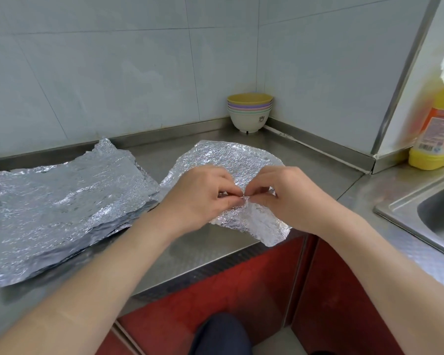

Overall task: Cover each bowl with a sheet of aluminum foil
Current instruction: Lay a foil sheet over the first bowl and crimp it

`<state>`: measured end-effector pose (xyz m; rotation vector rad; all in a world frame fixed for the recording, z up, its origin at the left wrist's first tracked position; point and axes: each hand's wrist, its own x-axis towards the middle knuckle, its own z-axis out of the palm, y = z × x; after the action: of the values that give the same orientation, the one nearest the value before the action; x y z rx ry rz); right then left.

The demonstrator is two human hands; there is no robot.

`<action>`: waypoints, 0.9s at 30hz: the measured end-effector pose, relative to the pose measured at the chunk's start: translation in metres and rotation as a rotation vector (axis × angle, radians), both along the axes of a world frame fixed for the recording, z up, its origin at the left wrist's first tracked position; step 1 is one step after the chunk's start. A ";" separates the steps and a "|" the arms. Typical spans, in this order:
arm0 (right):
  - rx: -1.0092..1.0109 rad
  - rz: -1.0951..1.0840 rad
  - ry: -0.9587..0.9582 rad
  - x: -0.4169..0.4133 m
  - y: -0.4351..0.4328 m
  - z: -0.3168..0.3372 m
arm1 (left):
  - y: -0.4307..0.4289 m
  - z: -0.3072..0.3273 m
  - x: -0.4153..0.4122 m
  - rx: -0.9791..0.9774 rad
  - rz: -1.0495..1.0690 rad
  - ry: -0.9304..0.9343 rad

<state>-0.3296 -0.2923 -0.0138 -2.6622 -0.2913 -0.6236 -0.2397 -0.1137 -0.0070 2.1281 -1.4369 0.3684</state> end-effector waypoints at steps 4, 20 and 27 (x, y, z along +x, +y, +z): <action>-0.111 -0.014 -0.061 0.003 0.000 -0.008 | -0.005 -0.002 -0.002 0.129 -0.026 -0.271; 0.001 -0.005 -0.033 -0.006 -0.005 -0.001 | -0.005 0.012 0.001 0.069 0.011 0.085; -0.102 -0.052 -0.066 0.000 0.001 -0.007 | -0.003 -0.003 0.005 0.039 -0.044 -0.080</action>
<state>-0.3294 -0.2911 -0.0208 -2.7585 -0.2798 -0.7325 -0.2349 -0.1163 -0.0100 2.1302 -1.5455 0.4167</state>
